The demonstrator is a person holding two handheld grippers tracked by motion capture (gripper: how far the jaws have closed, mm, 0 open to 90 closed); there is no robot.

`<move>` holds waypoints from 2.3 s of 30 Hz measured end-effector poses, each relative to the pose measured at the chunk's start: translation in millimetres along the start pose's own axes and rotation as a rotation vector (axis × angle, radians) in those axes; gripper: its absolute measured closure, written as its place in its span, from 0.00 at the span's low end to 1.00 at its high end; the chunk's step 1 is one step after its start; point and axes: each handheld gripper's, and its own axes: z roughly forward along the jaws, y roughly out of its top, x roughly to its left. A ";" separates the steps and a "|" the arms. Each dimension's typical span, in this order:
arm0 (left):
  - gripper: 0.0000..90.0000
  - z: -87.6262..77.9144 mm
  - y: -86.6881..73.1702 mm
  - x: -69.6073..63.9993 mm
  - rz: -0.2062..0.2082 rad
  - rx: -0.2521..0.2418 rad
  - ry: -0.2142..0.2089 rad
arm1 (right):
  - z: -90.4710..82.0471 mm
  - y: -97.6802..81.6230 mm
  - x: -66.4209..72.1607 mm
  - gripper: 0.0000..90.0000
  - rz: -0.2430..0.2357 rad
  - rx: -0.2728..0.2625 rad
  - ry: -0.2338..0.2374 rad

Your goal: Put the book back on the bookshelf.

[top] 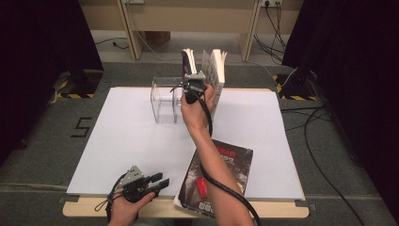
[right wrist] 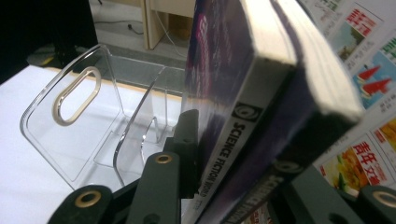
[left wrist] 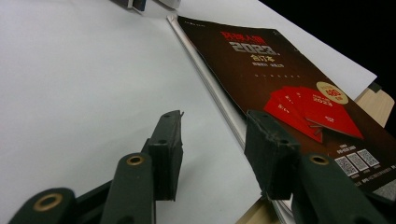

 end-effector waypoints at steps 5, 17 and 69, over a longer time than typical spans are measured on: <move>0.62 1.4 -0.6 -1.2 0.002 0.003 -0.003 | -2.1 -6.5 -8.7 0.74 0.023 -0.012 0.015; 0.62 4.2 -2.0 -4.0 0.008 0.013 -0.008 | -14.6 -18.7 -18.4 0.69 0.075 -0.008 0.086; 0.62 17.1 1.8 -8.3 0.031 0.037 -0.050 | -30.0 -54.1 -29.5 0.99 0.133 0.056 0.206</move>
